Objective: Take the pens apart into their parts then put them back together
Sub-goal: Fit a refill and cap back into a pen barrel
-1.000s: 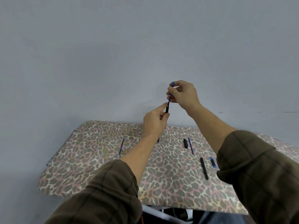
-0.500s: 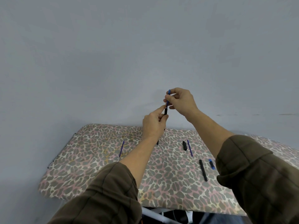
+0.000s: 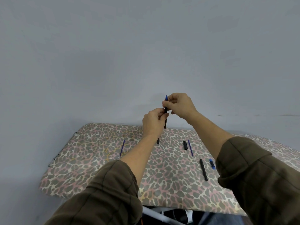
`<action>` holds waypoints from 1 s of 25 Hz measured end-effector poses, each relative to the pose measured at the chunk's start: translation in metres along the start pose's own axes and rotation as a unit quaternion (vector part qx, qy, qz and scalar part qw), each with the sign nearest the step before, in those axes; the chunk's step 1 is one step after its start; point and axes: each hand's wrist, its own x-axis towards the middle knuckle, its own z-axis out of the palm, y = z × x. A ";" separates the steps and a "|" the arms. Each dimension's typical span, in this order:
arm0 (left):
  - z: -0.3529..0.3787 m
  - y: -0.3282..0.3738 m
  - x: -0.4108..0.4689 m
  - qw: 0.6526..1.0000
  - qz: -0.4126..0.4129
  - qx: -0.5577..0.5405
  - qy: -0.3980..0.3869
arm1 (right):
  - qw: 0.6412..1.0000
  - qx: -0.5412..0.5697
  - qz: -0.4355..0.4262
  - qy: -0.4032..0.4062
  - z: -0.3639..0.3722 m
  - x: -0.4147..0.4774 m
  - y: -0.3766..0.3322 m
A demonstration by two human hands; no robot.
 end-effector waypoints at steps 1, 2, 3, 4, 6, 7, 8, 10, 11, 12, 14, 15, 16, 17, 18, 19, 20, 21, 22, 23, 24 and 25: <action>0.000 0.001 0.000 1.000 0.000 0.002 -0.001 | 1.000 -0.008 0.002 0.009 0.000 0.000 0.000; -0.001 0.002 0.000 1.000 -0.001 0.003 -0.001 | 1.000 -0.015 0.004 0.016 0.000 0.001 0.000; -0.001 0.003 0.000 1.000 -0.002 0.002 0.000 | 1.000 -0.022 0.005 0.022 -0.001 0.000 -0.001; -0.001 0.004 0.000 1.000 -0.003 0.001 0.000 | 0.999 -0.024 0.004 0.024 -0.001 0.000 -0.002; -0.001 0.005 0.001 1.000 -0.004 0.004 0.002 | 1.000 -0.001 0.004 0.017 -0.004 -0.003 -0.006; -0.001 0.005 0.001 1.000 -0.004 0.006 0.002 | 1.000 0.020 0.003 0.008 -0.005 -0.003 -0.007; 0.000 0.006 0.001 1.000 -0.004 0.008 0.001 | 0.999 0.036 -0.002 0.001 -0.007 -0.004 -0.008; 0.000 0.007 0.001 1.000 -0.002 0.009 -0.001 | 0.999 0.040 -0.015 0.001 -0.010 -0.004 -0.009; 0.000 0.008 0.001 1.000 -0.002 0.008 -0.001 | 0.999 0.037 -0.017 0.006 -0.011 -0.004 -0.009; 0.001 0.008 0.001 1.000 -0.002 0.004 -0.002 | 0.999 0.032 -0.016 0.014 -0.012 -0.003 -0.009; 0.001 0.009 0.000 1.000 -0.004 -0.001 -0.004 | 0.999 0.022 -0.009 0.022 -0.013 -0.001 -0.006; 0.001 0.010 0.000 1.000 -0.006 -0.001 -0.005 | 0.999 0.019 -0.006 0.026 -0.012 -0.001 -0.006; 0.002 0.009 0.000 1.000 -0.007 -0.002 -0.005 | 0.999 0.014 -0.004 0.031 -0.013 -0.001 -0.005; 0.002 0.010 -0.001 1.000 -0.009 -0.003 -0.005 | 0.999 0.014 -0.004 0.037 -0.013 -0.001 -0.004; 0.002 0.010 -0.001 1.000 -0.009 -0.002 -0.005 | 0.999 0.022 -0.005 0.039 -0.013 -0.001 -0.003; 0.002 0.011 -0.001 1.000 -0.008 -0.001 -0.004 | 0.999 0.038 -0.009 0.035 -0.014 -0.002 -0.002; 0.002 0.012 -0.001 1.000 -0.006 0.000 -0.003 | 0.998 0.053 -0.012 0.029 -0.015 -0.002 -0.002; 0.001 0.012 -0.001 1.000 -0.005 0.000 -0.003 | 0.998 0.059 -0.012 0.023 -0.016 -0.002 -0.002; 0.001 0.013 0.000 1.000 -0.006 -0.003 -0.004 | 0.998 0.056 -0.011 0.021 -0.016 -0.001 -0.002; 0.001 0.013 -0.001 1.000 -0.007 -0.005 -0.004 | 0.999 0.049 -0.008 0.022 -0.016 -0.001 -0.002; 0.001 0.013 -0.001 1.000 -0.008 -0.006 -0.005 | 0.999 0.042 -0.008 0.024 -0.016 -0.001 -0.001; 0.001 0.013 -0.001 1.000 -0.008 -0.006 -0.005 | 0.999 0.037 -0.008 0.026 -0.016 -0.001 -0.001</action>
